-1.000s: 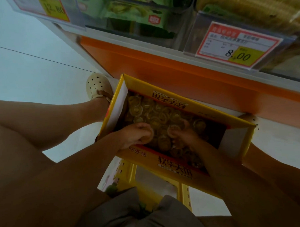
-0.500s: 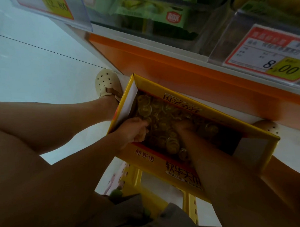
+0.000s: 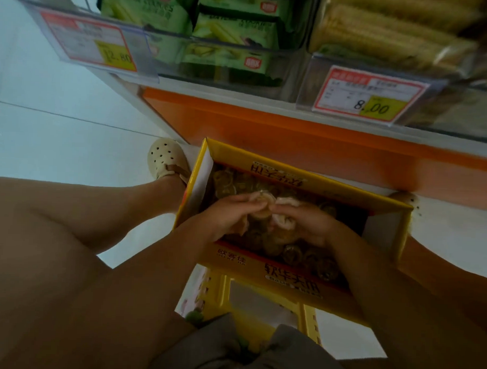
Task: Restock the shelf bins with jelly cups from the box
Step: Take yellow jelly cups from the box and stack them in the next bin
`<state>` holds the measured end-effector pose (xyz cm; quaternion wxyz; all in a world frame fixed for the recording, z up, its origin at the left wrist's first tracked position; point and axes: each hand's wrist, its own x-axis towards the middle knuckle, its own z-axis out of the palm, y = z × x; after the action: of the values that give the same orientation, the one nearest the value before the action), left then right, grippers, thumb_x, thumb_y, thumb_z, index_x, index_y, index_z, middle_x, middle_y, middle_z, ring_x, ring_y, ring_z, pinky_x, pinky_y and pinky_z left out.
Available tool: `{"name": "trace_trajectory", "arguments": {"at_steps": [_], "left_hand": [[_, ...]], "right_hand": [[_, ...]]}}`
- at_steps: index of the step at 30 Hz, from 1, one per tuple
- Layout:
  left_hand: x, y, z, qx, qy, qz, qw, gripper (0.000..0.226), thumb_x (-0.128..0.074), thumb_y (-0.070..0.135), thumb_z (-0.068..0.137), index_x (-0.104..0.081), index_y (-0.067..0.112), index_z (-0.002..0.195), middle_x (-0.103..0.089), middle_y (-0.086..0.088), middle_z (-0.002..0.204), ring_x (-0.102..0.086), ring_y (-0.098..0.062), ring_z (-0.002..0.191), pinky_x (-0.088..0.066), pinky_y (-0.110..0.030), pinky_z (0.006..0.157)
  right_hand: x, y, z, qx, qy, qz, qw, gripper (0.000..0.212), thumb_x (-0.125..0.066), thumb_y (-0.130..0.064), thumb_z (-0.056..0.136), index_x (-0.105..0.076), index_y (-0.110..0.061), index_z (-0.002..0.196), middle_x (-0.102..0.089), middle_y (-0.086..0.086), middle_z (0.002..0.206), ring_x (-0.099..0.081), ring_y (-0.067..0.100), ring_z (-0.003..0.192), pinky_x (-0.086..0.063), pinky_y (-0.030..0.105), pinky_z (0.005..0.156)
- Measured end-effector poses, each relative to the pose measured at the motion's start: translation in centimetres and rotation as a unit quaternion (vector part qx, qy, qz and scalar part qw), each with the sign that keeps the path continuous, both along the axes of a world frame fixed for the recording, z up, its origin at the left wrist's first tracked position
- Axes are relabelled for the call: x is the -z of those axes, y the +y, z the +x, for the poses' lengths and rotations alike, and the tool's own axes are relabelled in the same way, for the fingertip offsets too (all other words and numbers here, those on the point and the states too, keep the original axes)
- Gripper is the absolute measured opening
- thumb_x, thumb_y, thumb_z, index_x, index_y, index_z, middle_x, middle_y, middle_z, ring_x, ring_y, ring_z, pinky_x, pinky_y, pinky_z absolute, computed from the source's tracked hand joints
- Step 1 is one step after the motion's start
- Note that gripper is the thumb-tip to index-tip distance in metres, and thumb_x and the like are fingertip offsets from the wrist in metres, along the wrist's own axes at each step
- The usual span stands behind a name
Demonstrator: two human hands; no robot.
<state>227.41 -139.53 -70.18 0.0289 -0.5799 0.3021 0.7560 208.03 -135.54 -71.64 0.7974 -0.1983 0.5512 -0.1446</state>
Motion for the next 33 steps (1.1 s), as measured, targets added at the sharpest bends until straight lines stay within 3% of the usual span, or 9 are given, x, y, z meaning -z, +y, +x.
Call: {"name": "trace_trajectory", "arguments": {"at_steps": [2,7,12,16,22,27,28,31,33], "left_hand": [[-1.0,0.1,-0.2,-0.005,0.013,-0.011,1.000,0.050,-0.066,0.042,0.088,-0.053,0.036,0.136,-0.052,0.003,0.142,-0.042,-0.026,0.134,-0.043,-0.043,0.101],[-4.9,0.4,-1.1,-0.065,0.029,-0.026,0.997,0.042,-0.069,0.042,0.086,-0.062,0.027,0.125,-0.066,-0.003,0.117,-0.066,-0.018,0.087,-0.053,-0.033,0.072],[-10.7,1.4,-2.8,-0.111,0.119,-0.022,0.986,0.032,-0.064,0.034,0.091,-0.060,0.026,0.122,-0.071,-0.003,0.114,-0.072,-0.023,0.096,-0.056,-0.036,0.067],[-15.8,1.7,-3.8,-0.085,0.142,-0.101,0.981,0.026,-0.060,0.033,0.093,-0.061,0.029,0.119,-0.074,-0.003,0.105,-0.073,-0.022,0.092,-0.056,-0.035,0.068],[-27.7,0.5,-6.1,-0.036,0.170,-0.284,0.943,0.017,-0.061,0.034,0.092,-0.066,0.031,0.107,-0.075,-0.001,0.091,-0.072,-0.019,0.075,-0.053,-0.030,0.057],[-40.3,-0.9,-7.2,0.018,0.212,-0.466,0.859,0.008,-0.057,0.030,0.092,-0.058,0.037,0.093,-0.066,0.031,0.063,-0.064,0.006,0.055,-0.043,-0.006,0.043],[-42.6,-1.4,-7.4,0.016,0.212,-0.498,0.841,0.003,-0.059,0.034,0.089,-0.061,0.035,0.091,-0.068,0.027,0.067,-0.067,0.001,0.058,-0.046,-0.010,0.046],[-47.5,-3.2,-7.7,0.009,0.197,-0.597,0.777,0.036,-0.060,0.058,0.069,-0.066,0.037,0.098,-0.072,0.010,0.085,-0.071,-0.014,0.070,-0.055,-0.034,0.061],[-49.7,-4.8,-7.6,0.006,0.170,-0.652,0.739,0.049,-0.057,0.065,0.062,-0.065,0.040,0.103,-0.071,0.009,0.086,-0.070,-0.009,0.067,-0.052,-0.031,0.062]], "right_hand": [[-2.1,0.7,-0.1,0.025,-0.014,-0.011,1.000,0.030,-0.067,-0.041,0.083,-0.063,-0.019,0.103,-0.066,0.006,0.085,-0.065,0.020,0.081,-0.055,0.040,0.072],[-6.8,2.1,-1.1,0.153,0.040,-0.014,0.987,0.035,-0.053,-0.035,0.097,-0.057,-0.011,0.123,-0.068,0.012,0.102,-0.069,0.024,0.081,-0.057,0.041,0.067],[-13.0,4.3,-2.1,0.201,0.075,-0.122,0.969,0.033,-0.064,-0.037,0.086,-0.067,-0.022,0.115,-0.070,0.006,0.112,-0.066,0.023,0.101,-0.056,0.044,0.082],[-18.6,5.6,-2.2,0.245,0.167,-0.219,0.930,0.024,-0.066,-0.033,0.087,-0.070,-0.028,0.110,-0.068,-0.002,0.113,-0.063,0.020,0.108,-0.057,0.038,0.079],[-30.2,5.9,-2.5,0.300,0.208,-0.343,0.865,0.014,-0.059,-0.017,0.093,-0.071,-0.017,0.100,-0.074,0.004,0.092,-0.070,0.016,0.083,-0.057,0.031,0.068],[-41.5,4.4,-5.1,0.339,0.278,-0.461,0.772,0.001,-0.064,-0.013,0.088,-0.064,-0.013,0.087,-0.064,-0.006,0.066,-0.061,0.005,0.063,-0.053,0.023,0.054],[-43.7,4.0,-5.9,0.336,0.313,-0.490,0.741,0.001,-0.066,-0.015,0.086,-0.065,-0.015,0.086,-0.064,-0.007,0.066,-0.060,0.004,0.062,-0.050,0.021,0.054],[-50.4,2.5,-8.6,0.304,0.419,-0.569,0.639,0.006,-0.071,-0.021,0.082,-0.069,-0.025,0.087,-0.071,-0.011,0.077,-0.065,0.005,0.070,-0.049,0.021,0.068],[-54.8,0.7,-11.1,0.271,0.482,-0.601,0.577,0.011,-0.073,-0.022,0.081,-0.067,-0.032,0.082,-0.069,-0.021,0.075,-0.062,-0.006,0.067,-0.045,0.010,0.066]]}}
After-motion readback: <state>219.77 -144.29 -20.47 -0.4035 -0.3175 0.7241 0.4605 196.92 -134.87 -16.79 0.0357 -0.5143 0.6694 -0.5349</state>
